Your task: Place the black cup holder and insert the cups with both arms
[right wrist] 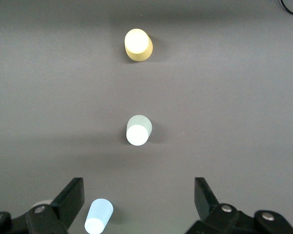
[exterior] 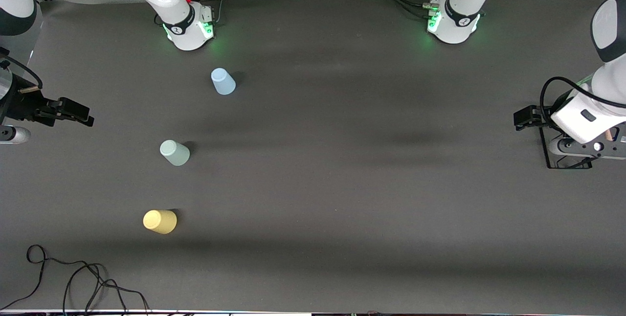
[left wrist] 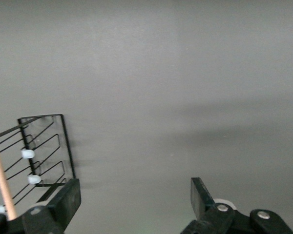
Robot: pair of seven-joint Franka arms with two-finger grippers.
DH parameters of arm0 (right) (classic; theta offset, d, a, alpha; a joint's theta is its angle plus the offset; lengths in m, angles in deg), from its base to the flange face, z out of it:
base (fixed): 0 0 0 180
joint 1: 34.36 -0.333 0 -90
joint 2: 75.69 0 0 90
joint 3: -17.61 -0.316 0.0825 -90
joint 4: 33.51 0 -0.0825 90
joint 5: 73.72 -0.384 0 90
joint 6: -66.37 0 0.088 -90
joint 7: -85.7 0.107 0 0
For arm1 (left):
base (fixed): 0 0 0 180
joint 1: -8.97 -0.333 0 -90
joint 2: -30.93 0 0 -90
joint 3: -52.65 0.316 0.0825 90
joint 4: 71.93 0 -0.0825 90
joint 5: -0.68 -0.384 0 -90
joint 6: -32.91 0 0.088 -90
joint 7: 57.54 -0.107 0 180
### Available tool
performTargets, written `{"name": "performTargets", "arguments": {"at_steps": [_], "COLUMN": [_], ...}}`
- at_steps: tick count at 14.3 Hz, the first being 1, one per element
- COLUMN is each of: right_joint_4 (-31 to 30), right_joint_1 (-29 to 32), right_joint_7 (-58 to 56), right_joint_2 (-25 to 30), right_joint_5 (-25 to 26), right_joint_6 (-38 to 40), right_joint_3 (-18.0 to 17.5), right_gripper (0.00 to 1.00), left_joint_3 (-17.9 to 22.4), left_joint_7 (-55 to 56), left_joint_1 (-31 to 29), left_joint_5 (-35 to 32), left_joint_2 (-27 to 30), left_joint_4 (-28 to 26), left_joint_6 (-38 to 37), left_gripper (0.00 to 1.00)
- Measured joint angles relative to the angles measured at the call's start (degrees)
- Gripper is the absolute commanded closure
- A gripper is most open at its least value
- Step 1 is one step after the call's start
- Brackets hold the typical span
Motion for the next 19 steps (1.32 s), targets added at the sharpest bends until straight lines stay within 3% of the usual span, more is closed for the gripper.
{"name": "performTargets", "arguments": {"at_steps": [5, 16, 19], "right_joint_4": [0.0, 0.0, 0.0], "right_joint_1": [0.0, 0.0, 0.0], "right_joint_7": [0.0, 0.0, 0.0], "right_joint_2": [0.1, 0.1, 0.1], "right_joint_5": [0.0, 0.0, 0.0], "right_joint_6": [-0.6, -0.7, -0.7], "right_joint_3": [0.0, 0.0, 0.0], "right_gripper": [0.00, 0.00, 0.00], "left_joint_3": [0.3, 0.4, 0.6], "left_joint_7": [0.0, -0.1, -5.0], "left_joint_1": [-0.9, -1.2, -3.8], "left_joint_5": [3.1, 3.0, 1.3], "left_joint_2": [0.0, 0.1, 0.1], "left_joint_4": [-0.5, -0.5, -0.5], "left_joint_6": [0.0, 0.0, -0.1], "left_gripper": [0.00, 0.00, 0.00]}}
